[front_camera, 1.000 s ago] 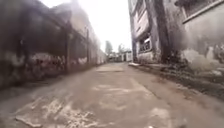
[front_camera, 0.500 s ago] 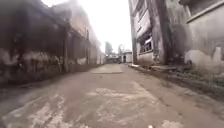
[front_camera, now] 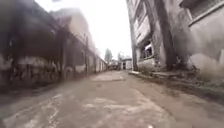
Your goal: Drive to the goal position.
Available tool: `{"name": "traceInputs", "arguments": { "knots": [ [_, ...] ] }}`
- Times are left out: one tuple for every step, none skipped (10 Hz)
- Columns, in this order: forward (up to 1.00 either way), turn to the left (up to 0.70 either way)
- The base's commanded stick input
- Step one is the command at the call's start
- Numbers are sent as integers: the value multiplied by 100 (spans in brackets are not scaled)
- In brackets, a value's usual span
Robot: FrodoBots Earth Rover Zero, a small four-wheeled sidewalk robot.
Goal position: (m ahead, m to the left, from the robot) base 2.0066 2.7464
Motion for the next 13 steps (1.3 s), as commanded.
{"name": "traceInputs", "arguments": {
  "knots": [
    [50, 0],
    [50, 0],
    [50, 0],
    [50, 0],
    [50, 0],
    [50, 0],
    [50, 0],
    [50, 0],
    [50, 0],
    [50, 0],
    [50, 0],
    [50, 0],
    [50, 0]
  ]
}}
